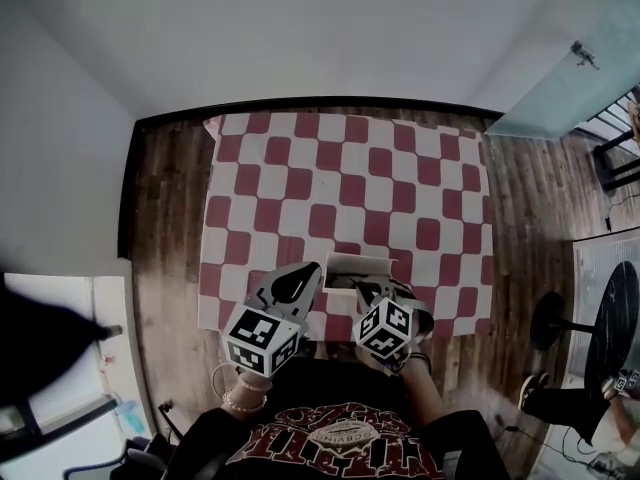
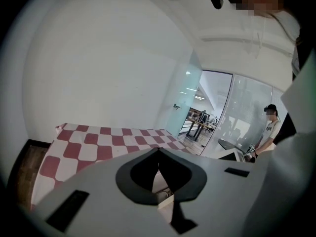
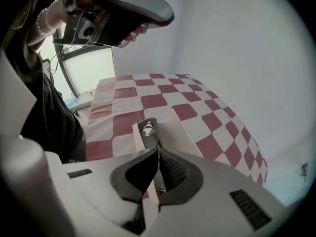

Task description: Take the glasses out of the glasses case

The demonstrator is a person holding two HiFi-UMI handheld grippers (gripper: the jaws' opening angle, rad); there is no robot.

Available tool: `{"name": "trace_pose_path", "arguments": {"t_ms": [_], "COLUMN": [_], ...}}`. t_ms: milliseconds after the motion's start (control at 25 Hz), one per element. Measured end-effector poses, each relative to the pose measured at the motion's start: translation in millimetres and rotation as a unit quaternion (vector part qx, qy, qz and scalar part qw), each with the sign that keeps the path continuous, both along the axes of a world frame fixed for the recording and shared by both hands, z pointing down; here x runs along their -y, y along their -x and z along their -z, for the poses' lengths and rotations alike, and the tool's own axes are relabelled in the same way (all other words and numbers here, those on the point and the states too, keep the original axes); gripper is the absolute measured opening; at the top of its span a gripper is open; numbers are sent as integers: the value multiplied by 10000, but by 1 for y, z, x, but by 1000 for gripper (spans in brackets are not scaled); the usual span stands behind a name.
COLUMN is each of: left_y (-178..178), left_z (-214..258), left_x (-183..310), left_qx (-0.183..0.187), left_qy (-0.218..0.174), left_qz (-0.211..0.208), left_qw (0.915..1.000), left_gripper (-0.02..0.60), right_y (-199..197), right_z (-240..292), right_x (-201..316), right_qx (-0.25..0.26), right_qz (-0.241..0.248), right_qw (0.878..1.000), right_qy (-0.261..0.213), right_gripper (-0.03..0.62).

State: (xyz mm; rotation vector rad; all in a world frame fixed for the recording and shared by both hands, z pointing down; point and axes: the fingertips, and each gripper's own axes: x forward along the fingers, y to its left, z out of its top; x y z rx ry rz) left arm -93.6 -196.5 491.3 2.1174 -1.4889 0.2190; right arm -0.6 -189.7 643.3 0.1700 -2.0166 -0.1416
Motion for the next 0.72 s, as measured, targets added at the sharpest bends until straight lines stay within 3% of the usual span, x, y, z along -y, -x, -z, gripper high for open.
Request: {"name": "trace_pose_path", "arguments": {"t_ms": [440,720], "left_y": [13,27], "left_z": [-3,-4], "left_x": [-6,-12], "left_qx": [-98,-156], "left_qy": [9,28], "left_qz": [210,392], "left_qw": [9997,9991], "left_gripper": [6,6], "right_y": [4,2], "right_z": [-15,-23], "right_x": [-3,-11], "right_qx": [-800,-1133], "right_qz": [991,1404], "right_qw": [9912,9835], "right_qy": [-368,-152], "right_gripper": [21,23]}}
